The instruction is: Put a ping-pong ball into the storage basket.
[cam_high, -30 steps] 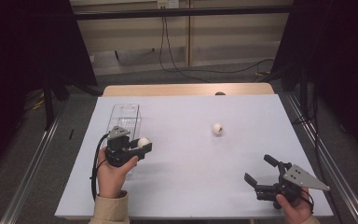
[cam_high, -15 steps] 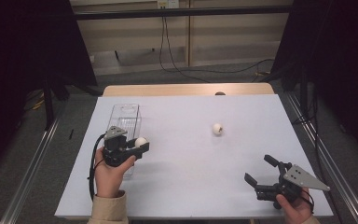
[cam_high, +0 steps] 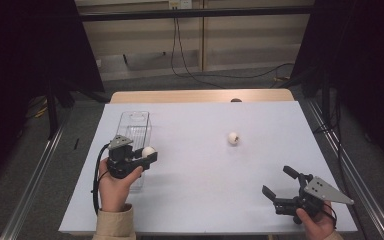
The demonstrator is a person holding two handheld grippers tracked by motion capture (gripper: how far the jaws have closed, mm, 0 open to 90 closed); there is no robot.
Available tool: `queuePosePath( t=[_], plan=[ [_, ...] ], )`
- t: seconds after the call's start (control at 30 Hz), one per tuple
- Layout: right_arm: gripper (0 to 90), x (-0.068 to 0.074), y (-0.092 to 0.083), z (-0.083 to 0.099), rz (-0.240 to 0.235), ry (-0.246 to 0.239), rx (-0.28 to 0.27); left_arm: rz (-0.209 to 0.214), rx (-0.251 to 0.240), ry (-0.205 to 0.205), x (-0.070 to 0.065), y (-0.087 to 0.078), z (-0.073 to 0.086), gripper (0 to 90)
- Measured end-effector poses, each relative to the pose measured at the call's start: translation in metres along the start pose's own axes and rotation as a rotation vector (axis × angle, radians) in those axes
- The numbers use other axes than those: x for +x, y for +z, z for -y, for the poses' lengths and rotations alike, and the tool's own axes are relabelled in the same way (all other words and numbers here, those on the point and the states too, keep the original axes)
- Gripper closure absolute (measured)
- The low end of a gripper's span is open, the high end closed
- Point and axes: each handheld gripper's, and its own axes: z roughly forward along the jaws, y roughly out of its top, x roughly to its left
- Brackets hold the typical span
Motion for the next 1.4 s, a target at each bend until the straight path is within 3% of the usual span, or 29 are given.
queuePosePath(
  t=[0.53, 0.97, 1.4],
  plan=[
    [0.8, 0.001, 0.000, 0.000, -0.004, -0.001, -0.001, -0.011, -0.013, -0.012, 0.005, -0.005, 0.000, 51.1],
    [0.8, 0.001, 0.000, 0.000, -0.005, -0.003, -0.002, -0.060, -0.009, -0.006, 0.010, -0.010, 0.001, 51.1],
    [0.8, 0.001, 0.000, 0.000, -0.007, -0.003, -0.004, -0.069, -0.014, -0.021, 0.014, -0.013, 0.003, 51.1]
  ],
)
